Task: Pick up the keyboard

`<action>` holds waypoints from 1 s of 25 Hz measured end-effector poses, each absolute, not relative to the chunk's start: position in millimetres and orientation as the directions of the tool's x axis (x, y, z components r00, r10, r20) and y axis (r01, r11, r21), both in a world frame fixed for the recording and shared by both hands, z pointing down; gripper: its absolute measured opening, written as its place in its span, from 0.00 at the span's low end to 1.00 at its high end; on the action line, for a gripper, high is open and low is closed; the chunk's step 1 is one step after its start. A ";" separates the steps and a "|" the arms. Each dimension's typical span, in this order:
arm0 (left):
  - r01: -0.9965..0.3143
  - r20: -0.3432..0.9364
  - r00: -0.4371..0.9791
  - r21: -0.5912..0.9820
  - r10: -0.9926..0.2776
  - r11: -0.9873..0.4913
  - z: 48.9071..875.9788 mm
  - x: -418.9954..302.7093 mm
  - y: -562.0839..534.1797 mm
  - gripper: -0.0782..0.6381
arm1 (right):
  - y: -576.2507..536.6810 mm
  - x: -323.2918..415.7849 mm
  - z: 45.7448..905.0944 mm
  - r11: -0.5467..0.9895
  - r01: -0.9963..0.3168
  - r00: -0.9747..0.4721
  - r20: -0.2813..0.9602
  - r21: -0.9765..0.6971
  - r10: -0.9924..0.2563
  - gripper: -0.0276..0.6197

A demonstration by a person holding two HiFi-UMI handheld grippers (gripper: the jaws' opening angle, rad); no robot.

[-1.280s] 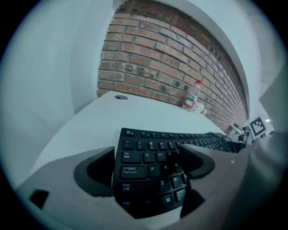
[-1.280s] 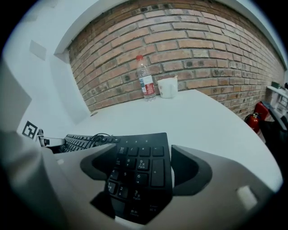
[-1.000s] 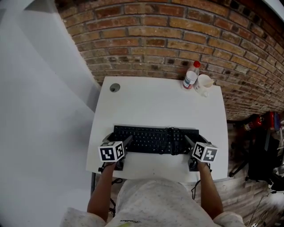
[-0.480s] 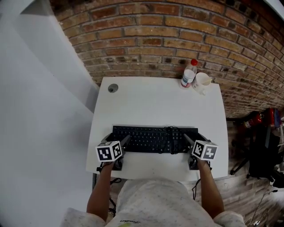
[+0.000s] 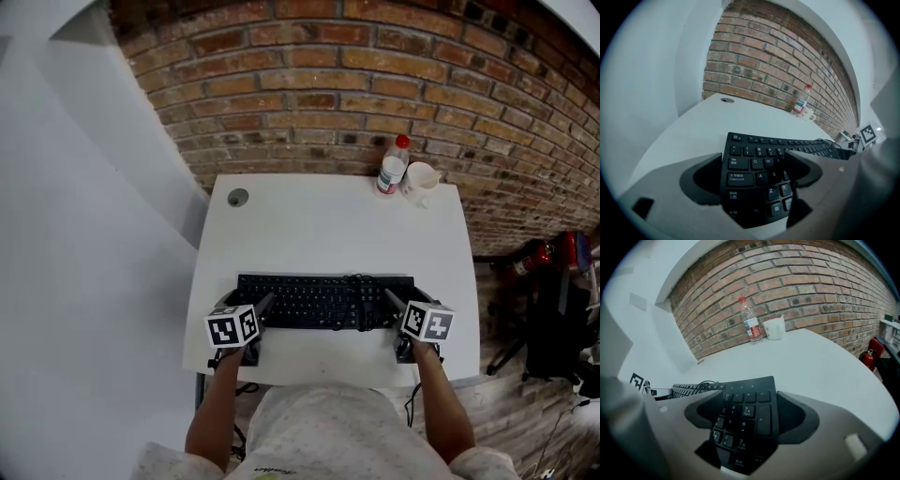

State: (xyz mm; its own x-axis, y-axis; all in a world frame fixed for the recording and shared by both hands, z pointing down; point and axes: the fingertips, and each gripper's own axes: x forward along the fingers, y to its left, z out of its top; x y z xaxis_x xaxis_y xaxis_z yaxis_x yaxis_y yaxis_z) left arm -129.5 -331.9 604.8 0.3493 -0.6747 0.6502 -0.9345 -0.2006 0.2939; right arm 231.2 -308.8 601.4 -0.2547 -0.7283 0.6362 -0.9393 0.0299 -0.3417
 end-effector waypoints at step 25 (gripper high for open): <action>-0.928 0.327 0.356 0.236 -0.875 -0.289 442.3 -120.6 -347.6 0.68 | -326.7 238.5 437.0 0.150 -0.947 -0.240 0.311 -0.285 -0.920 0.61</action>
State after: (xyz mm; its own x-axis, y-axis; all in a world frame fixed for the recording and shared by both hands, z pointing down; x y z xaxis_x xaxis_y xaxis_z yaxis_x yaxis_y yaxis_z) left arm -120.6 -347.6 442.3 0.3563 -0.8754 0.3267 -0.9276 -0.2894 0.2361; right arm 238.5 -326.7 437.0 -0.2396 -0.9199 0.3106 -0.9466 0.1501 -0.2855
